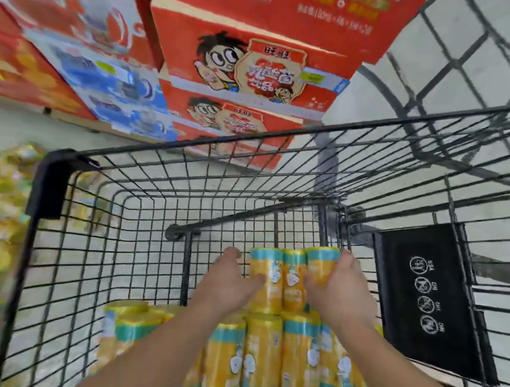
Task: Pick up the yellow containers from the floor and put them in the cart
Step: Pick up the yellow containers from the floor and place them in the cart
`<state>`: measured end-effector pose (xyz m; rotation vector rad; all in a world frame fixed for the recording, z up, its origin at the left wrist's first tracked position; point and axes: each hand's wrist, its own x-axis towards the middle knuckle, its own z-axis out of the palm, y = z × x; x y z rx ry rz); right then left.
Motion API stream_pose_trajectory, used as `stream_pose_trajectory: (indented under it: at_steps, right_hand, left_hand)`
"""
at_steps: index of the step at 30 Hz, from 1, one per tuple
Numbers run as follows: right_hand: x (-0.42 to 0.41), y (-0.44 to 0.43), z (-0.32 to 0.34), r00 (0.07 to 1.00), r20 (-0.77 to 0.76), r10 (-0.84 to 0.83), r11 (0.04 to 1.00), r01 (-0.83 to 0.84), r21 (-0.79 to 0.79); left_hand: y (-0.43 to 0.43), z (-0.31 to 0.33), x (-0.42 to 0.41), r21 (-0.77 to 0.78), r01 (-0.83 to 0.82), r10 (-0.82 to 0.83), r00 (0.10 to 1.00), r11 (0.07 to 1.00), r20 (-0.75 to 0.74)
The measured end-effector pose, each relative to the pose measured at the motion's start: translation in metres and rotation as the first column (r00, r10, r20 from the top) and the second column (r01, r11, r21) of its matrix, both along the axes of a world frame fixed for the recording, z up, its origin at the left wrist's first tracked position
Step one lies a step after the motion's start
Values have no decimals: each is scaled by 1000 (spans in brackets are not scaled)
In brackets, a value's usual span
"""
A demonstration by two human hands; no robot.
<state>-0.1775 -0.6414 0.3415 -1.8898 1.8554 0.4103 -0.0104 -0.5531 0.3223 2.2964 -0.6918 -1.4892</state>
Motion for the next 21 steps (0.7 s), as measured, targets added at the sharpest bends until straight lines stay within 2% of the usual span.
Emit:
stream_pose_trajectory:
  at_steps: [4, 7, 10, 12, 16, 21]
  right_hand:
    - [79, 17, 58, 987, 90, 130, 980, -114, -166]
    - [160, 45, 105, 936, 240, 256, 919, -160, -360]
    - [251, 87, 143, 861, 349, 370, 856, -170, -488]
    - [315, 124, 165, 810, 424, 406, 838, -146, -525]
    - [436, 206, 183, 719, 530, 450, 854, -172, -491]
    - [536, 279, 135, 742, 538, 400, 914, -274, -300]
  left_hand:
    - [24, 63, 68, -273, -93, 117, 990, 958, 73]
    - [50, 112, 136, -495, -169, 237, 968, 853, 78]
    - [92, 158, 216, -643, -201, 314, 947, 739, 65]
    - [131, 181, 275, -684, -239, 372, 927, 689, 51]
    - [225, 195, 387, -671, -309, 490, 867, 674, 92]
    - [335, 155, 480, -569, -445, 618, 773, 691, 145]
